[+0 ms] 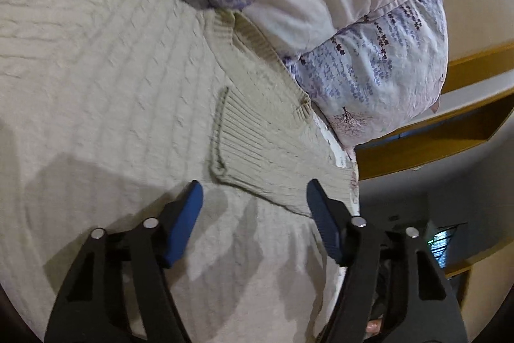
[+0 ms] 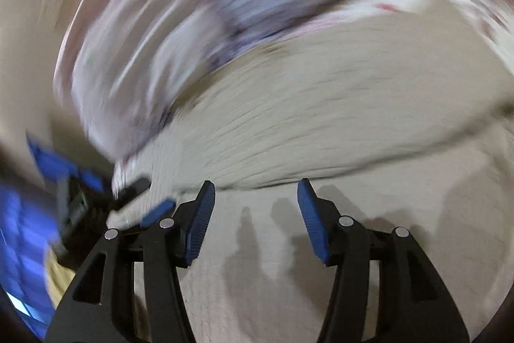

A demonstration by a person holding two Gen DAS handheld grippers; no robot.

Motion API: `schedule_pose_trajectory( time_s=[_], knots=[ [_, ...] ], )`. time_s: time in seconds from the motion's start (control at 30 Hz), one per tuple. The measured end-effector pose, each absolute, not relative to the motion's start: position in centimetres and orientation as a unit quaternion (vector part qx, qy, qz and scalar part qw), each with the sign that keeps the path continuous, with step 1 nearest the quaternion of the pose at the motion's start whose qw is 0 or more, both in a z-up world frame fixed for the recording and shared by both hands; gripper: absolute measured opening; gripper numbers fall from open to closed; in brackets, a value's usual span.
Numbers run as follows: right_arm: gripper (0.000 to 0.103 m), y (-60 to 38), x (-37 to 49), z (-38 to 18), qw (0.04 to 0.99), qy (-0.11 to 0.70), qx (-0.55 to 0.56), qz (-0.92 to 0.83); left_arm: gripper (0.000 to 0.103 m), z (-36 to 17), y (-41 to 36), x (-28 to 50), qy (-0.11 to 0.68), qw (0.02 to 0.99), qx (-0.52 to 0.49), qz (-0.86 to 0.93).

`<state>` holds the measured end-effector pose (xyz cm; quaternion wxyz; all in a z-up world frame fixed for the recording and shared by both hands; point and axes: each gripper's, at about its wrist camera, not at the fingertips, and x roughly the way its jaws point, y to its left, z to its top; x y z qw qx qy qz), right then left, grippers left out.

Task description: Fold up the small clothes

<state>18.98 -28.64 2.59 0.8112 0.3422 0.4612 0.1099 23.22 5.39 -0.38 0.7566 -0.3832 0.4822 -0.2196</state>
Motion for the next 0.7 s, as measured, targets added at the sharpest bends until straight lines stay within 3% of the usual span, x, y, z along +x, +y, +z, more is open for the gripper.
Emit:
schedule_pose_trajectory(
  time_s=[0.13, 0.2, 0.53, 0.57, 0.67, 0.7],
  knots=[
    [0.055, -34.2, 17.8, 0.9, 0.792, 0.434, 0.428, 0.032, 0.038, -1.2, 3.8, 24.7, 0.499, 0.734, -0.405, -0.219],
    [0.055, -35.7, 17.5, 0.6, 0.787, 0.417, 0.455, 0.013, 0.008, -1.7, 3.1, 25.4, 0.502, 0.73, -0.408, -0.22],
    [0.044, -37.3, 16.8, 0.8, 0.804, 0.378, 0.458, -0.033, 0.006, 2.5, 6.8, 25.3, 0.442, 0.808, -0.341, -0.188],
    [0.039, -37.1, 16.9, 0.6, 0.805, 0.38, 0.453, -0.036, 0.006, 2.5, 7.3, 25.3, 0.445, 0.81, -0.337, -0.182],
    [0.009, -36.4, 17.2, 0.2, 0.814, 0.387, 0.429, -0.053, 0.006, 1.6, 7.9, 25.4, 0.458, 0.816, -0.317, -0.158],
    [0.008, -36.2, 17.1, 0.2, 0.82, 0.389, 0.414, -0.068, 0.006, 1.3, 8.0, 25.4, 0.462, 0.817, -0.309, -0.153]
  ],
)
